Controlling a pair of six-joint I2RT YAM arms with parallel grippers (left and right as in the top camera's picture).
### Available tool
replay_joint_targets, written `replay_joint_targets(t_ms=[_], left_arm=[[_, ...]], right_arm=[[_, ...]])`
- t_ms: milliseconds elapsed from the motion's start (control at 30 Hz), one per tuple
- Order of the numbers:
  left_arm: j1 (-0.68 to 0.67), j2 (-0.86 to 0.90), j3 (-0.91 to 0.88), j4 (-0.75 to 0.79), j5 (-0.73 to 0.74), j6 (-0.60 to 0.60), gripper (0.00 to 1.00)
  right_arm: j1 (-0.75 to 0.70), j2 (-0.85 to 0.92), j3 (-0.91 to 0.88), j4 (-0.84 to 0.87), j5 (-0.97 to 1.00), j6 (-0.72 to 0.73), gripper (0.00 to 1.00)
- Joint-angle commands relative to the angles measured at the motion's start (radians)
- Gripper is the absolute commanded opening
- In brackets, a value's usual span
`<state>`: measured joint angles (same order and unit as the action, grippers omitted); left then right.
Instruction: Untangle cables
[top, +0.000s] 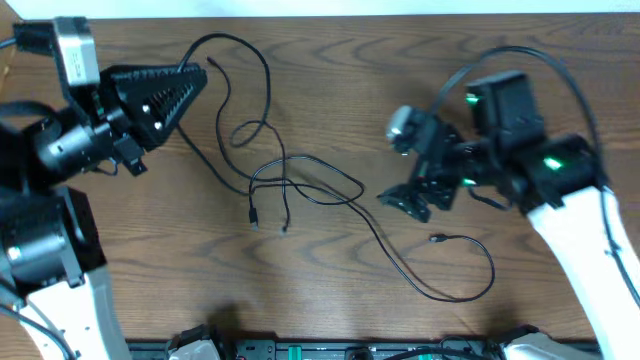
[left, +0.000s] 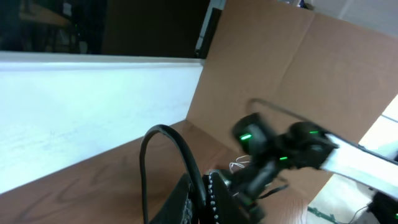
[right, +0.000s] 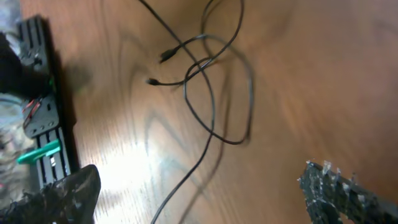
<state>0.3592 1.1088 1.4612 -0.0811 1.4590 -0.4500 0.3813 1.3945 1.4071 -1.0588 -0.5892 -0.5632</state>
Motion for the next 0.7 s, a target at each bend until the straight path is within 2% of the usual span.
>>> replay_joint_targets(t_ms=[0, 100, 200, 300, 667], left_arm=[[0.005, -0.005, 0.018, -0.001, -0.009, -0.019, 0.08], [0.005, -0.005, 0.018, -0.033, -0.008, -0.019, 0.07], [0.005, -0.002, 0.016, -0.042, -0.008, -0.019, 0.08], [0.005, 0.004, 0.016, -0.042, -0.005, -0.019, 0.08], [0.005, 0.057, 0.016, -0.116, 0.053, 0.000, 0.08]], right_arm=[[0.047, 0.116, 0.003, 0.018, 0.003, -0.029, 0.99], [0.077, 0.200, 0.003, 0.055, 0.066, -0.055, 0.99], [0.099, 0.274, 0.003, 0.078, 0.167, -0.181, 0.99], [0.111, 0.341, 0.003, 0.111, 0.204, -0.243, 0.99], [0.167, 0.492, 0.003, 0.249, 0.202, -0.254, 0.98]])
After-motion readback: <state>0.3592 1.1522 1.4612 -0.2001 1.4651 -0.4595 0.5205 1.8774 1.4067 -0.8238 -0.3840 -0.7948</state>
